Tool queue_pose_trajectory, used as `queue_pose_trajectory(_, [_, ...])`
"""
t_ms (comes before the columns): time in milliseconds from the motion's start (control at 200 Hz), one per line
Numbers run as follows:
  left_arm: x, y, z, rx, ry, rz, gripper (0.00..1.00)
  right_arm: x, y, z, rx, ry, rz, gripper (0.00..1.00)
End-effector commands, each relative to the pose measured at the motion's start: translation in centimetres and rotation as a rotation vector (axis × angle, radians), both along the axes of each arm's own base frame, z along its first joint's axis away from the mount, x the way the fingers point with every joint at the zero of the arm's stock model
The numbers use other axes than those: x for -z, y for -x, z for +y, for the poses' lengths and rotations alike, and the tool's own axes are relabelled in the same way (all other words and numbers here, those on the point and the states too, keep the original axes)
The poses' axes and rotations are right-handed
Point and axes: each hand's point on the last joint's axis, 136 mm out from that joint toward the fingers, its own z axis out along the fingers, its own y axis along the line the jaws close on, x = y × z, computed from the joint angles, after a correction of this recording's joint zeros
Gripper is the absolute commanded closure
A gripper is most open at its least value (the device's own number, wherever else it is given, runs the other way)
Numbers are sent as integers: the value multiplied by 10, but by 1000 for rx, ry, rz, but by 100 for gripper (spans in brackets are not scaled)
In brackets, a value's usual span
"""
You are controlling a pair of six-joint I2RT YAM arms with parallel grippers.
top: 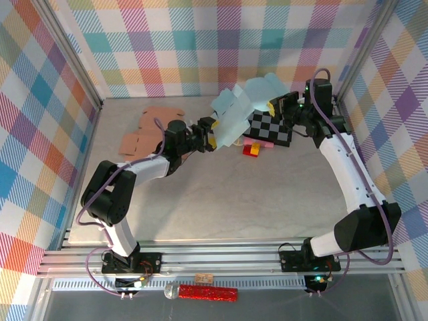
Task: Fold the paper box
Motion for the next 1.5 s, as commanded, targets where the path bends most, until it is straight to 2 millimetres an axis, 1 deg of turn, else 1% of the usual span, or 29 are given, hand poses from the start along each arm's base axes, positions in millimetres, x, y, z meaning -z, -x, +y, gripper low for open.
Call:
queue_pose_trajectory(0, [-27,-3,-11,7,56,-95,41,-12,5,1,2,-63,-19,100])
queue_pose_trajectory(30, [-27,-3,-11,5,57,-96,45,-10,5,0,1,-64,-14,100])
queue_pose_trajectory(165, [-35,-1,-10,7,42,-106,69,-6,8,-2,-4,-49,-3,100])
queue_pose_trajectory(245, [-41,0,-7,4,19,-114,86,2,11,-3,-8,-35,16,100])
queue_pose_trajectory(260, [-42,1,-7,8,-6,-133,88,3,12,-3,-10,-35,21,100])
queue_pose_trajectory(305, [-46,2,-5,16,-46,-145,100,8,15,-3,-15,-25,32,100])
queue_pose_trajectory(320, [-48,3,-4,21,-63,-150,100,9,17,-3,-20,-23,37,99])
queue_pose_trajectory(340, [-49,4,-3,31,-90,-151,100,12,19,-3,-24,-15,44,93])
queue_pose_trajectory(360, [-50,5,-1,41,-125,-153,100,14,22,-3,-33,-6,53,87])
queue_pose_trajectory(420, [-54,9,5,83,-260,-157,100,20,32,-5,-62,47,75,62])
queue_pose_trajectory(455, [-54,13,11,109,-357,-160,100,24,40,-8,-76,90,98,52])
queue_pose_trajectory(480, [-58,15,16,125,-429,-173,100,28,47,-11,-85,125,118,47])
queue_pose_trajectory(520, [-62,19,23,159,-552,-188,100,31,58,-17,-98,190,135,42])
queue_pose_trajectory(550, [-59,23,31,193,-649,-177,100,33,67,-23,-104,241,145,39])
queue_pose_trajectory(560, [-62,22,32,199,-674,-187,100,33,69,-25,-103,258,146,38])
queue_pose_trajectory(605, [-60,26,42,246,-798,-185,100,33,80,-33,-105,321,144,34])
queue_pose_trajectory(675, [-64,29,53,304,-945,-207,100,31,92,-41,-107,380,132,33])
queue_pose_trajectory(780, [-69,27,65,356,-1107,-249,100,21,101,-39,-118,405,91,32])
queue_pose_trajectory(840, [-71,27,70,387,-1192,-274,100,12,103,-31,-132,413,57,33])
queue_pose_trajectory(895, [-78,27,71,415,-1264,-314,100,-1,102,-21,-146,438,14,33])
queue_pose_trajectory(975, [-85,28,71,460,-1358,-365,100,-23,96,-1,-180,474,-54,33])
queue_pose_trajectory(1080, [-98,32,68,505,-1471,-452,100,-53,82,27,-219,486,-120,35])
queue_pose_trajectory(1170, [-106,39,64,538,-1536,-525,100,-67,65,45,-218,448,-107,38])
queue_pose_trajectory(1235, [-107,44,63,566,-1578,-565,100,-69,50,59,-217,387,-80,39])
queue_pose_trajectory(1280, [-108,47,62,584,-1611,-591,100,-72,40,69,-223,348,-79,26])
queue_pose_trajectory(1325, [-109,50,63,593,-1654,-606,100,-74,32,78,-224,302,-64,18])
queue_pose_trajectory(1360, [-110,52,64,599,-1678,-618,100,-74,26,86,-225,261,-44,17])
queue_pose_trajectory(1455, [-110,58,63,624,-1722,-651,100,-68,17,103,-225,165,29,18])
queue_pose_trajectory(1495, [-111,60,63,629,-1749,-666,100,-66,16,106,-220,145,54,19])
